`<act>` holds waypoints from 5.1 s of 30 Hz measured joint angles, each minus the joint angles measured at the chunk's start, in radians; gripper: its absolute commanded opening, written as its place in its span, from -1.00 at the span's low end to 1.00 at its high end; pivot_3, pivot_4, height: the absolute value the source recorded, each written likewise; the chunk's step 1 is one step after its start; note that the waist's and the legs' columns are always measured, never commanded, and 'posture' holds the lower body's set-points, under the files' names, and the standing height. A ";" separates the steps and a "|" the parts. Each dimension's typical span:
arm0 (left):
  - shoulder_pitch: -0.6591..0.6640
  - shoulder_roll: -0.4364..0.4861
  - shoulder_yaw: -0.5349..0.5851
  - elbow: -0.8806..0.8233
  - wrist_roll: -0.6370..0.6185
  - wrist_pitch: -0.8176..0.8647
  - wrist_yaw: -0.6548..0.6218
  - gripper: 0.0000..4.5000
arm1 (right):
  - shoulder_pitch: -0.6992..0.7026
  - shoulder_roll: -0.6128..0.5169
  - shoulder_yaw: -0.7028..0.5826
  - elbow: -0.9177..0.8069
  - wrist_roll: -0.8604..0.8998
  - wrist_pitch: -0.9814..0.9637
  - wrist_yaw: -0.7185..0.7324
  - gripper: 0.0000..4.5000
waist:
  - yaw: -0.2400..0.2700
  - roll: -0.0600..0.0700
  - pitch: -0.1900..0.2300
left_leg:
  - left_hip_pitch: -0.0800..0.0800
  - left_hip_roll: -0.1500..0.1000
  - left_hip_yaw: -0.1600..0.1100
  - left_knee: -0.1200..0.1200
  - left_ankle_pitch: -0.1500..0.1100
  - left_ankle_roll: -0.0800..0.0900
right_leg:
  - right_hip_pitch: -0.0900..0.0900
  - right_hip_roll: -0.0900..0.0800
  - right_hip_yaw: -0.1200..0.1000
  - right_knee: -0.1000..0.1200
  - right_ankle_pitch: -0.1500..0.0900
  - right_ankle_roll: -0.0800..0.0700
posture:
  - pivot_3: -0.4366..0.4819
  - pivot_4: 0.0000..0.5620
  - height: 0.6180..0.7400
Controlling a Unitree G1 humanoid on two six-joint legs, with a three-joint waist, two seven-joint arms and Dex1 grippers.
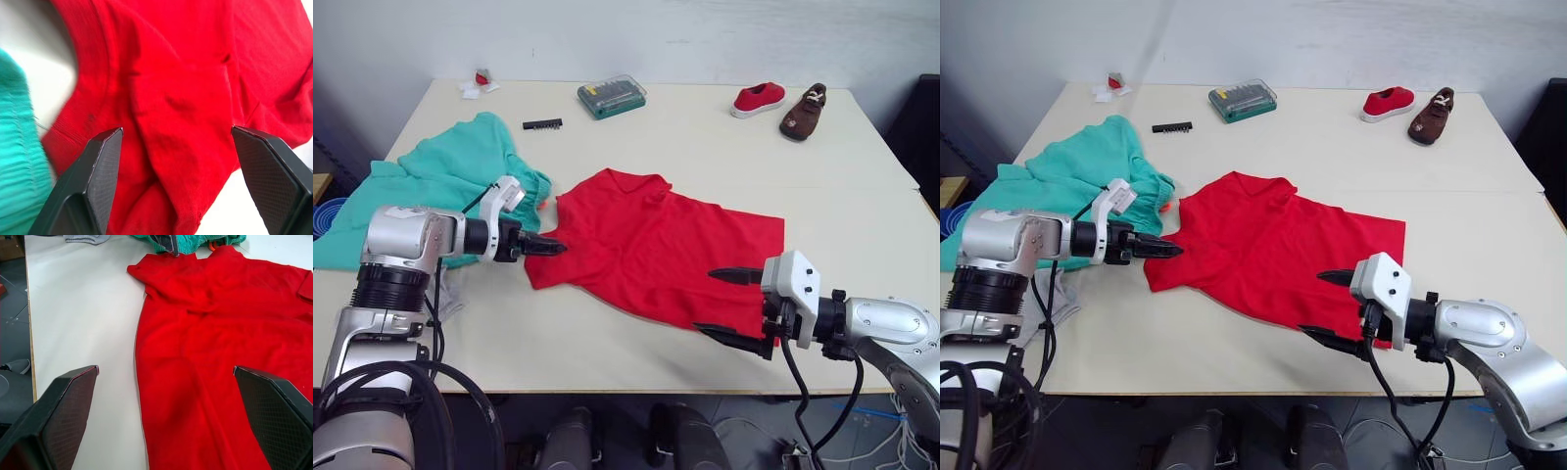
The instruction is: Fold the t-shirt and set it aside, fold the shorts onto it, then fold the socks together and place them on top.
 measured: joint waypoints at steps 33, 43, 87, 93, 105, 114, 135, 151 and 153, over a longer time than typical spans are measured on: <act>-0.145 0.026 -0.114 0.191 0.071 -0.261 -0.172 -0.97 | 0.024 0.000 0.000 0.000 -0.011 -0.008 -0.004 1.00 | 0.003 0.000 0.000 | 0.000 0.000 0.000 0.000 0.000 0.000 | 0.000 0.000 0.000 -0.001 0.000 0.000 | -0.05 -0.47 1.00; -0.253 -0.096 -0.230 0.487 0.260 -0.575 -0.286 -0.89 | 0.027 0.000 -0.004 0.001 -0.018 -0.016 -0.007 1.00 | -0.002 0.000 0.000 | -0.001 0.000 0.001 0.000 0.000 0.001 | -0.002 0.000 -0.001 0.000 0.000 0.000 | -0.05 -0.47 1.00; 0.054 -0.034 -0.166 0.193 0.363 -0.979 -0.245 -1.00 | 0.073 0.083 0.190 0.269 -0.379 -0.216 -0.090 -0.99 | 0.000 0.000 -0.002 | 0.009 0.000 0.001 0.000 0.000 0.001 | 0.008 -0.001 0.000 0.000 0.000 0.000 | -0.05 -0.47 1.00; 0.042 0.005 -0.146 0.292 0.409 -1.033 -0.166 -1.00 | 0.227 0.024 -0.005 0.293 -0.367 -0.234 -0.080 -0.99 | -0.005 0.008 -0.012 | 0.021 0.002 0.001 -0.004 -0.010 -0.003 | 0.018 -0.001 0.001 -0.002 -0.001 -0.002 | -0.05 -0.47 1.00; 0.051 -0.030 -0.013 -0.085 0.133 -0.538 -0.264 -1.00 | 0.063 0.067 -0.046 0.077 -0.150 -0.053 -0.104 -0.99 | -0.001 0.008 -0.011 | 0.011 0.001 0.000 -0.003 -0.002 -0.004 | 0.006 0.000 0.000 0.004 -0.004 -0.005 | -0.05 -0.47 1.00; -0.042 -0.164 -0.108 0.285 0.317 -0.724 -0.033 -1.00 | 0.047 0.118 0.123 0.255 -0.330 -0.061 -0.211 -0.99 | 0.001 0.008 -0.011 | 0.006 0.001 0.002 -0.002 -0.002 -0.002 | 0.003 0.000 0.000 0.003 -0.004 -0.004 | -0.05 -0.47 1.00; 0.125 -0.016 0.022 0.035 0.231 -0.887 -0.144 -0.60 | 0.210 0.094 -0.068 0.046 -0.278 -0.177 -0.146 -0.92 | -0.005 0.007 -0.010 | 0.008 0.001 0.002 -0.003 -0.002 -0.004 | 0.003 0.000 0.001 0.003 -0.004 -0.004 | -0.05 -0.47 1.00; 0.217 0.119 -0.039 0.051 0.407 -1.361 -0.214 1.00 | 0.409 0.003 -0.081 0.059 -0.487 -0.328 -0.106 0.99 | 0.004 0.007 -0.010 | 0.009 0.001 0.002 -0.006 -0.004 -0.003 | 0.004 -0.001 0.001 0.000 -0.004 -0.004 | -0.05 -0.47 1.00; 0.191 0.106 -0.061 0.103 0.446 -1.408 -0.182 1.00 | 0.393 0.003 -0.075 0.090 -0.514 -0.345 -0.112 0.99 | 0.003 0.007 -0.010 | 0.008 0.001 0.002 -0.006 -0.004 -0.003 | 0.003 0.000 0.000 0.000 -0.004 -0.004 | -0.05 -0.47 1.00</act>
